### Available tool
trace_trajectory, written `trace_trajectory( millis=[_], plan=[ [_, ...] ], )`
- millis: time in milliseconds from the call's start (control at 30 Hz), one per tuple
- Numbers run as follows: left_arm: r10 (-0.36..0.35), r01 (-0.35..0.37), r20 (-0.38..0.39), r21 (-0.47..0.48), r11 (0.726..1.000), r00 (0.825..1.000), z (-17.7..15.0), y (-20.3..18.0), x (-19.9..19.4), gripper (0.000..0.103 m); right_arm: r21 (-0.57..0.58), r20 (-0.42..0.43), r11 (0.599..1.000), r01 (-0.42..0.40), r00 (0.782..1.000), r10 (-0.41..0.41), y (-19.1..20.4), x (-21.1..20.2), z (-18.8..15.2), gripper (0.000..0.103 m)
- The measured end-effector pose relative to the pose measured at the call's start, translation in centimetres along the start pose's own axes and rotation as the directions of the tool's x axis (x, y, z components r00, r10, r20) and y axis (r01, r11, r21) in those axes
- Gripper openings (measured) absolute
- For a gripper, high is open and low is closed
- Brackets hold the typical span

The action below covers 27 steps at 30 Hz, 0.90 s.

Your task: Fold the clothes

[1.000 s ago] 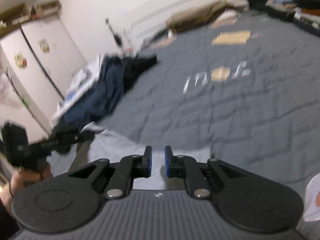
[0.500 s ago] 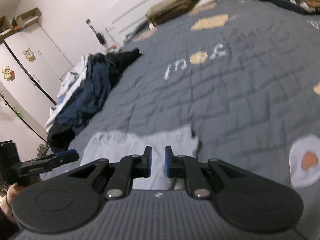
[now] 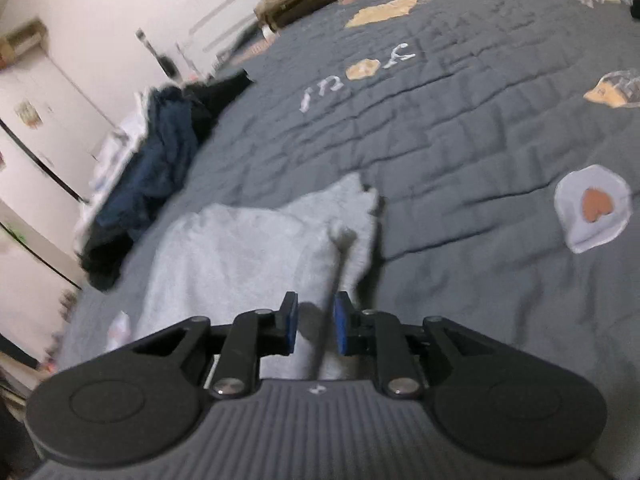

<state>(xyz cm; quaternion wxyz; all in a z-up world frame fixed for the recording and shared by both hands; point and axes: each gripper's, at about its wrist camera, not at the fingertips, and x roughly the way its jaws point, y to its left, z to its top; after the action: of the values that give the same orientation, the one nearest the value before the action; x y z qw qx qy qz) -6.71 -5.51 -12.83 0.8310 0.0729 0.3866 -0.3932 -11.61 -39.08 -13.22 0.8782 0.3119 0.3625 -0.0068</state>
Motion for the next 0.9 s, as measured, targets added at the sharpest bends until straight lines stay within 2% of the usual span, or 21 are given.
trace_trajectory(
  millis=[133,200,233,267,300,367,500,633,800,900],
  plan=[
    [0.03,-0.03,-0.013,0.01,1.0,0.999,-0.5,0.3,0.7,0.07,0.042,0.003,0.998,-0.043,0.999,0.042,-0.1,0.7,0.0,0.022],
    [0.045,-0.046,-0.032,-0.017,0.999,0.998,-0.6,0.9,0.9,0.052,0.063,0.015,0.996,-0.059,0.998,0.059,-0.1,1.2,0.0,0.02],
    [0.052,-0.053,-0.046,-0.025,0.998,0.998,-0.8,1.2,1.1,0.048,0.078,0.025,0.995,-0.065,0.998,0.063,-0.2,1.4,0.0,0.017],
    [0.055,-0.057,-0.055,-0.024,0.998,0.997,-0.9,1.5,1.3,0.044,0.096,0.029,0.993,-0.066,0.998,0.063,-0.4,1.6,0.2,0.009],
    [0.056,-0.058,-0.058,-0.019,0.998,0.997,-0.9,1.6,1.4,0.043,0.111,0.035,0.992,-0.065,0.997,0.062,-0.7,1.8,0.4,0.003],
    [0.059,-0.059,-0.061,-0.008,0.998,0.996,-0.9,1.7,1.5,0.043,0.113,0.091,0.993,-0.039,0.995,0.029,-1.0,1.4,1.2,0.0],
    [0.06,-0.06,-0.066,0.007,0.998,0.996,-1.1,1.6,1.7,0.044,0.125,0.184,0.992,-0.005,0.983,-0.018,-1.9,0.5,2.7,0.0],
    [0.046,-0.046,-0.066,0.0,0.999,0.997,-1.1,1.6,1.5,0.045,0.163,0.076,0.982,-0.094,0.994,0.082,-2.4,0.6,3.4,0.006],
    [0.059,-0.059,-0.051,0.013,0.998,0.997,-0.4,1.6,0.7,0.045,0.023,0.01,0.999,-0.04,0.999,0.04,0.3,-1.3,1.2,0.015],
    [0.027,-0.027,-0.032,0.021,0.999,0.999,-0.4,1.4,-0.5,0.045,0.031,0.026,0.997,-0.071,0.997,0.071,1.6,-3.2,-0.7,0.021]
  ],
)
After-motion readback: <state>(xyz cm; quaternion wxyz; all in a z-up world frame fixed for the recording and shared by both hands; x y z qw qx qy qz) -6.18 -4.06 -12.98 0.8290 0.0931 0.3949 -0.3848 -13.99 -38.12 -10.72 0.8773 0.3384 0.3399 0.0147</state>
